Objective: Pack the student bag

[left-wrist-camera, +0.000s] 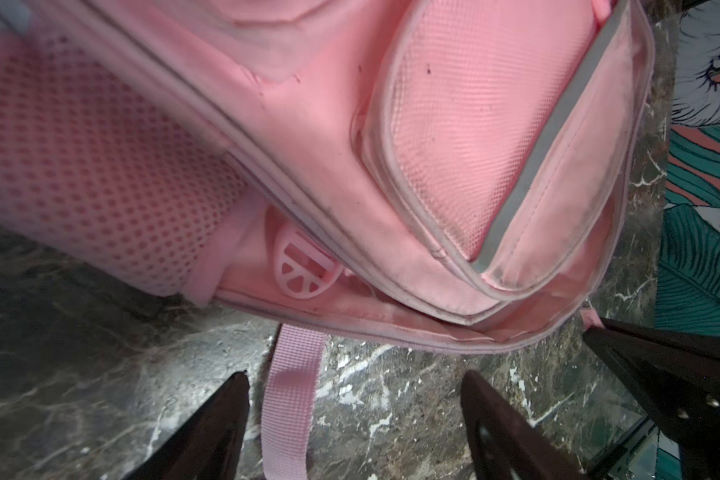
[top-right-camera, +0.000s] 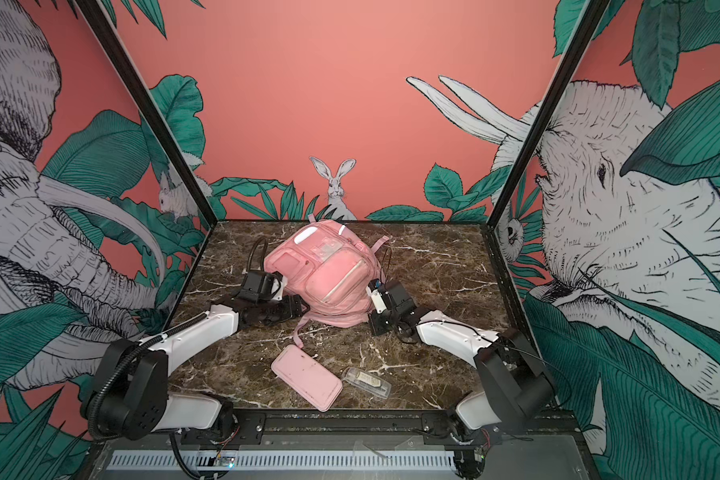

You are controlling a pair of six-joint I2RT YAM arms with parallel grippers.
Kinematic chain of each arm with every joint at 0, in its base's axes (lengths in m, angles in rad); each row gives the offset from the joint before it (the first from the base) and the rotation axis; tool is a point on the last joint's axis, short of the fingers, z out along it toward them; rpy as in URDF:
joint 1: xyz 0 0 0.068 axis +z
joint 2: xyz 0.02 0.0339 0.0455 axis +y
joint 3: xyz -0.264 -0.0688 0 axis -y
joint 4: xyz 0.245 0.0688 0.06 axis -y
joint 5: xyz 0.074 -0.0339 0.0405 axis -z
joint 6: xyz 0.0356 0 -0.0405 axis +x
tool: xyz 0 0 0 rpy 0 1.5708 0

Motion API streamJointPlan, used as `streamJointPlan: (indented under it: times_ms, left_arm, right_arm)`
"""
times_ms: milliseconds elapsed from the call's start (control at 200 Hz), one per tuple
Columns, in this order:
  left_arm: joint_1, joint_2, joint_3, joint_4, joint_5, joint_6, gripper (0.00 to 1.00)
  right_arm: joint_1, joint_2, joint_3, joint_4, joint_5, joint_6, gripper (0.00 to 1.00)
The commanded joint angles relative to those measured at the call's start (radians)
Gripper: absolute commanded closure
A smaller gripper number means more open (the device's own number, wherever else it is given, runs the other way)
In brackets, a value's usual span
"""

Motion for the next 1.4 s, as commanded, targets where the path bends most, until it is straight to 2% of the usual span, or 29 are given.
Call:
streamJointPlan:
  times_ms: [0,350,515,670,835,960,1220,1391]
  left_arm:
    - [-0.026,0.007,-0.007,0.052,-0.017,-0.052,0.19]
    - [-0.09,0.114,0.019,0.132,-0.018,-0.102,0.21]
    - [-0.093,0.148,0.022,0.136,-0.018,-0.105,0.28]
    - [-0.093,0.168,0.043,0.111,-0.039,-0.079,0.43]
    - [-0.086,0.186,0.082,0.069,-0.08,-0.036,0.82]
    - [-0.055,0.193,0.115,0.03,-0.086,0.001,1.0]
    - [0.067,0.183,0.117,-0.021,-0.059,0.08,1.0]
    - [0.136,0.146,0.111,-0.059,-0.071,0.13,1.0]
  right_arm:
    - [0.015,-0.021,0.006,-0.019,-0.007,0.012,1.0]
    - [0.056,-0.056,-0.002,-0.029,-0.005,0.004,1.0]
    - [0.065,-0.109,-0.007,-0.037,-0.015,0.002,1.0]
    - [0.073,-0.12,-0.002,-0.049,-0.027,-0.005,1.0]
    - [0.077,-0.125,0.008,-0.065,-0.033,-0.016,1.0]
    - [0.078,-0.136,0.005,-0.074,-0.024,-0.014,1.0]
    - [0.073,-0.116,0.002,-0.086,0.013,-0.005,1.0]
    - [0.013,-0.112,0.006,-0.104,0.04,-0.003,1.0]
